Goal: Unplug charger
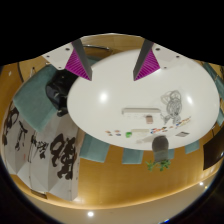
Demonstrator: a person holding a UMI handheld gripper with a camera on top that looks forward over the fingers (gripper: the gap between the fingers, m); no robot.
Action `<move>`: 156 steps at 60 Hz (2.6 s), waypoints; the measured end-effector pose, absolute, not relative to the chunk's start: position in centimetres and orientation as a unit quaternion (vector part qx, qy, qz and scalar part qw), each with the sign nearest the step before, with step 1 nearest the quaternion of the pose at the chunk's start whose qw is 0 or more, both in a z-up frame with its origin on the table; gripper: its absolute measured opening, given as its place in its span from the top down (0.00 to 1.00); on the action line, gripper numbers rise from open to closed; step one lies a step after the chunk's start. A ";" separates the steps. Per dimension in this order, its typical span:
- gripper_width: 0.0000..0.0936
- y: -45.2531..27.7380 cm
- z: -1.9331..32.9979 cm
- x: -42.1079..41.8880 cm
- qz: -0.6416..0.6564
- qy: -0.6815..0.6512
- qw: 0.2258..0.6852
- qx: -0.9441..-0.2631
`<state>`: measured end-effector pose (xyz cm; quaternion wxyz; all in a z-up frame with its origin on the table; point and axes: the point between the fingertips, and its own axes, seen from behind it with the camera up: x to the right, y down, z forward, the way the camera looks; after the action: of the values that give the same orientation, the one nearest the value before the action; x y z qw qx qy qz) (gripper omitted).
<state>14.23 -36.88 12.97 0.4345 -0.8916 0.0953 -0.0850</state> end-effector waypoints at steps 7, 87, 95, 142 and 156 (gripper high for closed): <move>0.06 -29.8 12.7 7.3 -0.054 0.056 0.458 -0.885; 0.81 5.9 35.3 5.3 -0.036 0.068 0.710 -0.700; 0.80 4.7 29.2 14.0 -0.080 0.083 0.656 -0.746; 0.07 -8.8 11.2 24.9 -0.119 0.087 0.484 -0.863; 0.07 -19.3 16.7 21.0 -0.118 0.079 0.502 -0.853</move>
<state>20.98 -19.33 16.74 0.5021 -0.8531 0.0794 -0.1177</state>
